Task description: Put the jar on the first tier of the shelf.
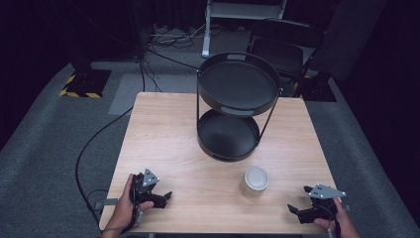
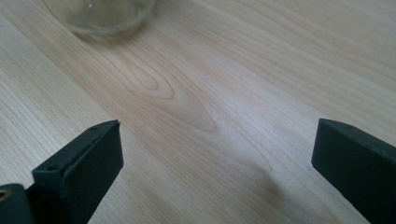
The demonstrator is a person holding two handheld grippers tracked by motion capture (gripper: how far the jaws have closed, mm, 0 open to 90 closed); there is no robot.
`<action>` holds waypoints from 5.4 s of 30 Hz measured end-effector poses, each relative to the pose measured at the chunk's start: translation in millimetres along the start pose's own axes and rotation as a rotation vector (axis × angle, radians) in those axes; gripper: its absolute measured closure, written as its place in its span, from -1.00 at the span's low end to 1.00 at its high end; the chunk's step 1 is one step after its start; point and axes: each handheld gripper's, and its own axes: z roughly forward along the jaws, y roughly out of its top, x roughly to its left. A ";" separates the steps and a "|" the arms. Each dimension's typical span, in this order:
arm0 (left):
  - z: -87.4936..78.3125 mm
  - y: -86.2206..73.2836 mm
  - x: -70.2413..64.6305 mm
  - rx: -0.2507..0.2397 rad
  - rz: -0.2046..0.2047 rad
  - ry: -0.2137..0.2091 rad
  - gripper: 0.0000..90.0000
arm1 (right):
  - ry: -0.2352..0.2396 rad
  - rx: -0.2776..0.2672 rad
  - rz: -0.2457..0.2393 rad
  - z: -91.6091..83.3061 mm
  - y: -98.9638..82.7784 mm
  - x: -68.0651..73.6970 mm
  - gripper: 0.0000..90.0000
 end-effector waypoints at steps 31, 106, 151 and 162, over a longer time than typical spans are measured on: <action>0.0 0.0 0.0 0.000 0.000 0.000 -1.00 | 0.058 -0.065 -0.097 -4.2 37.0 24.3 -0.95; 0.0 0.0 0.0 0.000 0.000 0.000 -1.00 | 0.129 -0.046 -0.096 74.9 89.4 64.7 -0.81; 0.1 0.1 0.1 0.000 0.001 -0.001 -1.00 | -0.004 -0.127 -0.080 54.9 171.7 44.1 -0.80; 0.1 0.1 0.1 0.000 0.001 -0.001 -1.00 | -0.002 -0.136 -0.073 69.4 194.0 44.1 -0.80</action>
